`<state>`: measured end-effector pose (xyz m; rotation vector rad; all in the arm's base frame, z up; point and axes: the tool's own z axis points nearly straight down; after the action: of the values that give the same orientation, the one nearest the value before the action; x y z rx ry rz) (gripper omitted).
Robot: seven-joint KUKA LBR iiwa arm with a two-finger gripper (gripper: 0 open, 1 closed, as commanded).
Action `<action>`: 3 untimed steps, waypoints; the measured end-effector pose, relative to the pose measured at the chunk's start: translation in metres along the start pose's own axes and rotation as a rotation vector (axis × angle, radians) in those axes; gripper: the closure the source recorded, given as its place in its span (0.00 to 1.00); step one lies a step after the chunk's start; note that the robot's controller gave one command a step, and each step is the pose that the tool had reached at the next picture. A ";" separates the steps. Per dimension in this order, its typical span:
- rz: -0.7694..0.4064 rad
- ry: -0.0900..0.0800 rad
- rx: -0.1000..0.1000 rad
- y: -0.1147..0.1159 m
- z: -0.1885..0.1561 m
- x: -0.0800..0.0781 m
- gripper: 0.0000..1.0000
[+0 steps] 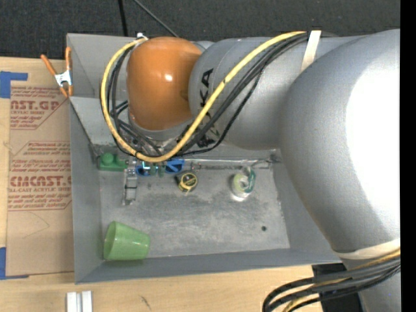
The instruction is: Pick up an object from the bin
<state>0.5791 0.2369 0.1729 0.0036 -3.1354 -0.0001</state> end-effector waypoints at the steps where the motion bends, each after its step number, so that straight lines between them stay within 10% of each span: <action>1: 0.053 -0.002 0.001 -0.036 0.108 -0.013 0.00; 2: -0.297 -0.009 -0.001 -0.004 0.089 -0.010 0.00; 3: -0.569 -0.039 0.014 -0.009 0.096 0.071 0.00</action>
Offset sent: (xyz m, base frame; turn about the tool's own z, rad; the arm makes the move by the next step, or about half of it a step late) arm 0.0141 -0.0353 -0.1029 0.0527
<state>0.5075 0.2280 0.0772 0.8948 -3.0456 0.0193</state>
